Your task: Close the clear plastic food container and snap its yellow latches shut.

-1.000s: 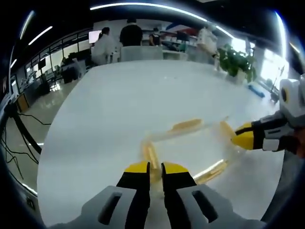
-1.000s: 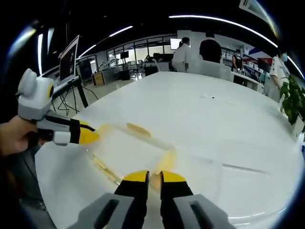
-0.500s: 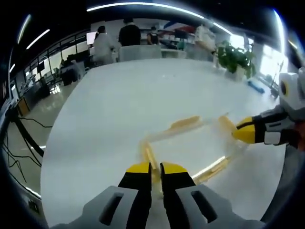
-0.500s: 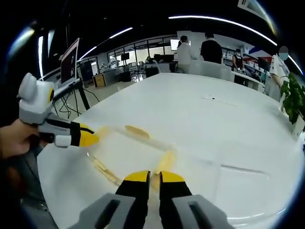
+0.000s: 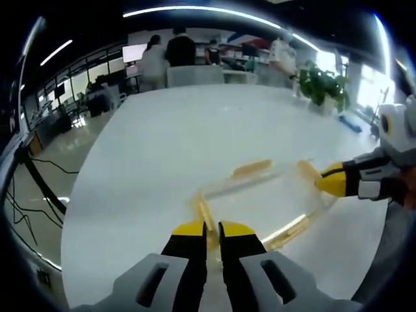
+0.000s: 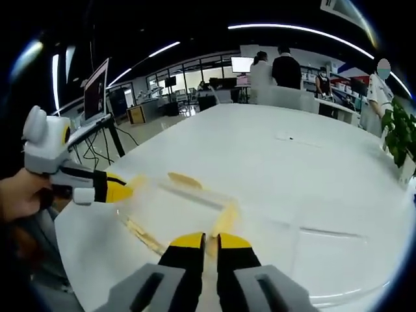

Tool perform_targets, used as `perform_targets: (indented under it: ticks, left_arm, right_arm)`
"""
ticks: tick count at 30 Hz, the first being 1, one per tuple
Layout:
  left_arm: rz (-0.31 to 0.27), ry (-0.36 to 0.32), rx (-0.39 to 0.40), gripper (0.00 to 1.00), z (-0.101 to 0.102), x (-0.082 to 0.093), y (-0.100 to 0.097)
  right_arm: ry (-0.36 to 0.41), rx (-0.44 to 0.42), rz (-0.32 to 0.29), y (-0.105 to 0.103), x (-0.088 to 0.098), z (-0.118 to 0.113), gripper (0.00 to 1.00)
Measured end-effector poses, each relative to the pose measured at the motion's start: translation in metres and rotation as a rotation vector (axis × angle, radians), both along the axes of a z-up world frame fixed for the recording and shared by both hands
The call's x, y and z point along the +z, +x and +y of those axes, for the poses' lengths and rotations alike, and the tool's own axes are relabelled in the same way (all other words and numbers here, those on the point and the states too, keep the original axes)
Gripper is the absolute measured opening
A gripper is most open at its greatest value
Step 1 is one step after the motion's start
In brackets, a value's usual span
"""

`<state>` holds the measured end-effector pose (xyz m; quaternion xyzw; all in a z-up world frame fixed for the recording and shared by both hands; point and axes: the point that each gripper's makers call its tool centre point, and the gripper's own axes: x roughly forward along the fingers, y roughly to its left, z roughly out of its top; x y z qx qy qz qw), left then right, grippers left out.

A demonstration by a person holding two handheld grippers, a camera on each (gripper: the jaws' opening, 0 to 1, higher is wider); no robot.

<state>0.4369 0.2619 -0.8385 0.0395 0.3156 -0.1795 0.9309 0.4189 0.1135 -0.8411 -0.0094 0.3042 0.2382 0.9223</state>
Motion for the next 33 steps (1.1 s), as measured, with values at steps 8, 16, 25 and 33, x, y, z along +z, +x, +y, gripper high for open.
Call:
perform_targets:
  ticks: [8, 16, 25, 33]
  left_arm:
    - [-0.019, -0.003, 0.007, 0.03, -0.001, 0.014, -0.004]
    - [-0.029, -0.007, 0.01, 0.04, -0.008, 0.025, -0.012]
    - [-0.037, -0.013, 0.009, 0.04, -0.019, 0.034, -0.013]
    - [-0.053, -0.007, -0.003, 0.04, -0.028, 0.044, -0.01]
  right_arm:
    - [0.024, -0.006, -0.012, -0.004, 0.011, -0.001, 0.02]
    - [0.033, -0.02, -0.035, -0.004, 0.024, -0.008, 0.02]
    - [0.022, -0.022, -0.048, -0.003, 0.031, -0.02, 0.01]
    - [0.027, -0.025, -0.06, -0.001, 0.04, -0.029, 0.01]
